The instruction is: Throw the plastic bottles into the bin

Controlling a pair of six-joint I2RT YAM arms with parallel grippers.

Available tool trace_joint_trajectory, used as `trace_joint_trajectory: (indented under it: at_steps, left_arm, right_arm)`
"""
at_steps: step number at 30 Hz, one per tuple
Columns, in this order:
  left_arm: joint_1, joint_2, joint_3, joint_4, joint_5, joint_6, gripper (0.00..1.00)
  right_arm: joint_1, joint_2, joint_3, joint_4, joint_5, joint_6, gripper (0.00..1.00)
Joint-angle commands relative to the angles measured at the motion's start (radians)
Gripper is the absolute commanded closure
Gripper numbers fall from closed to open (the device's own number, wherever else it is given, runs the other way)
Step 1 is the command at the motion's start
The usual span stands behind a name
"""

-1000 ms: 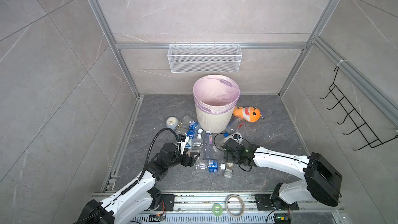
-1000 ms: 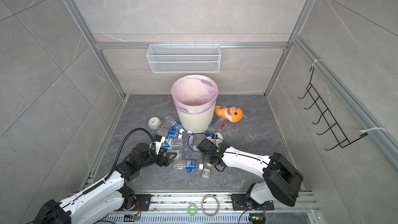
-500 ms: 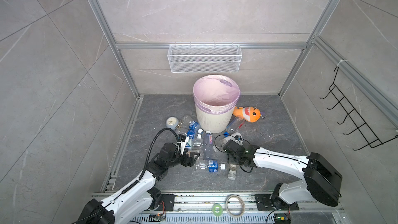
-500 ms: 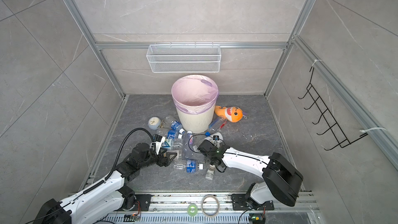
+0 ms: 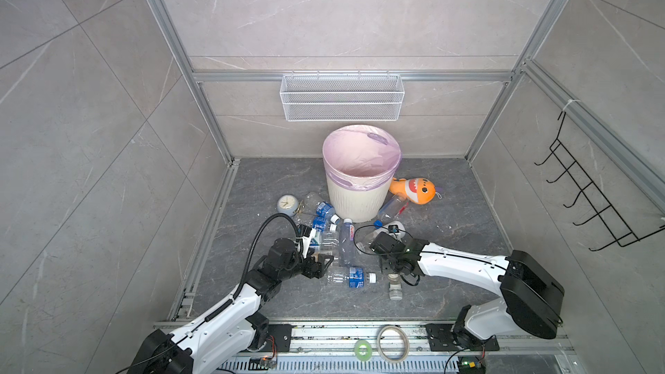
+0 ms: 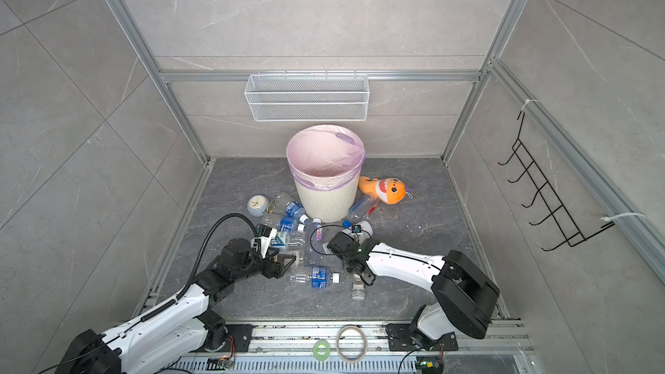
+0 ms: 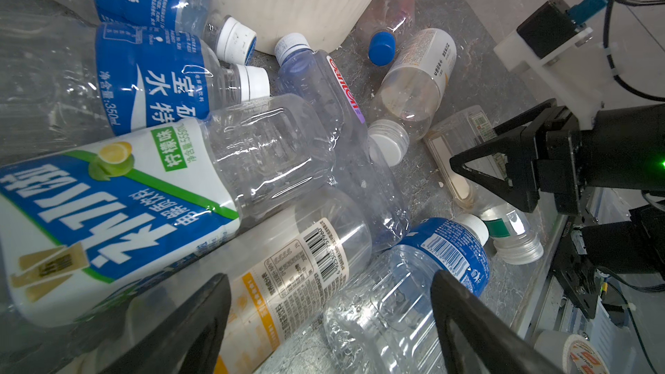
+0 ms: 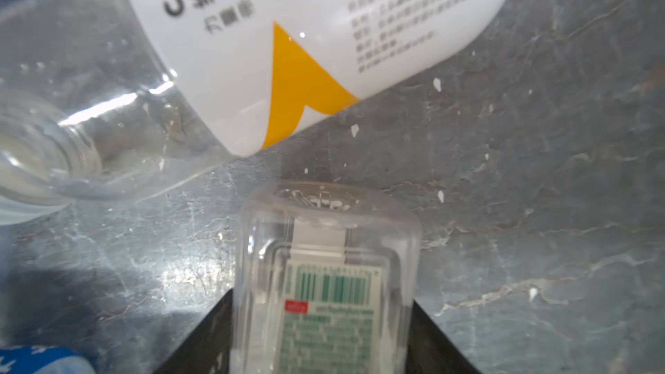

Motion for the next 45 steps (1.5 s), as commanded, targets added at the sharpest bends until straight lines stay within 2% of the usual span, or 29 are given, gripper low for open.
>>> trace_joint_trajectory:
  at_steps: [1,4,11,30,45]
  left_arm:
    - [-0.007,-0.001,0.044,0.02,-0.006,0.027,0.11]
    - [-0.006,0.0,0.045,0.021,-0.006,0.027,0.11]
    - [-0.006,0.003,0.046,0.02,-0.006,0.028,0.11]
    - [-0.006,0.008,0.046,0.02,-0.007,0.028,0.11]
    - [-0.007,0.012,0.048,0.02,-0.006,0.027,0.11]
  right_arm:
    - [0.006,-0.001,0.015,-0.048,0.024,-0.038,0.28]
    - [0.006,-0.025,-0.007,-0.023,-0.006,-0.031,0.24]
    - [0.005,-0.046,-0.06,0.027,-0.069,-0.002,0.24]
    - [0.006,-0.064,-0.12,0.08,-0.069,0.004,0.39]
    - [0.012,-0.296,-0.233,0.152,-0.023,-0.045,0.43]
